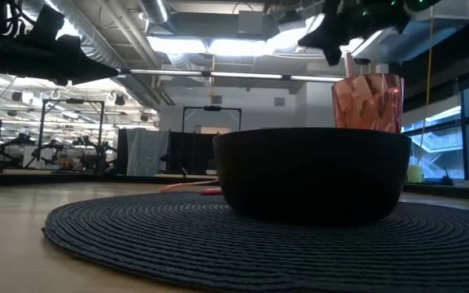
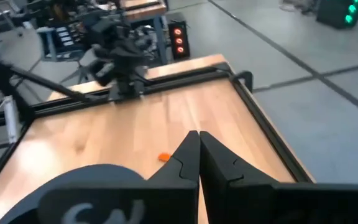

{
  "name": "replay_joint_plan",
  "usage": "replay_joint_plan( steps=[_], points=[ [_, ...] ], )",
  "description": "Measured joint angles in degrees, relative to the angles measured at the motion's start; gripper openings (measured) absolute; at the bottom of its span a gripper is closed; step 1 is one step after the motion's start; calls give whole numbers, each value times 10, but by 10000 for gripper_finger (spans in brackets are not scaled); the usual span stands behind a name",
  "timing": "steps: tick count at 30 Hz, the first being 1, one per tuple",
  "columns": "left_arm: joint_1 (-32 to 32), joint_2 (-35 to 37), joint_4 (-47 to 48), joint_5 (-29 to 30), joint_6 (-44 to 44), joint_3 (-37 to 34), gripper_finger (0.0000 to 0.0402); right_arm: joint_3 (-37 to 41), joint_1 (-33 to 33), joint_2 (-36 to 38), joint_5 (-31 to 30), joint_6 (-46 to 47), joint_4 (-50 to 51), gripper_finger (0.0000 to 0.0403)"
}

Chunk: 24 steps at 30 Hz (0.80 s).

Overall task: Pick & Place Utensil
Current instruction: Put the orange spoon into the black bowl on the blue mat

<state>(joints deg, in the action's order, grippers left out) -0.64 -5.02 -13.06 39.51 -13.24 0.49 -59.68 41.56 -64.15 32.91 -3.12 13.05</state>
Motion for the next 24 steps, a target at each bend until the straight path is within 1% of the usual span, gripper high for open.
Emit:
replay_joint_plan(
  steps=[5, 7, 11, 14, 16, 18, 21, 24],
  points=[
    [0, 0, 0, 0, -6, 0, 3, 7, 42, -27, 25, 15, -12, 1],
    [0, 0, 0, 0, -6, 0, 3, 28, 52, -28, 40, 13, -20, 1],
    [0, 0, 0, 0, -2, 0, 3, 98, 91, -9, 45, 17, -61, 1],
    [0, 0, 0, 0, 4, 0, 3, 158, 128, 19, 67, 43, -132, 1],
    [0, 0, 0, 0, 5, 0, 3, 195, 145, 38, 105, 68, -187, 1],
    [0, 0, 0, 0, 5, 0, 3, 232, 151, 59, 145, 74, -234, 1],
    [0, 0, 0, 0, 5, 0, 3, 293, 153, 91, 155, 89, -330, 1],
    [0, 0, 0, 0, 5, 0, 3, 350, 167, 127, 172, 126, -432, 1]
  ],
)
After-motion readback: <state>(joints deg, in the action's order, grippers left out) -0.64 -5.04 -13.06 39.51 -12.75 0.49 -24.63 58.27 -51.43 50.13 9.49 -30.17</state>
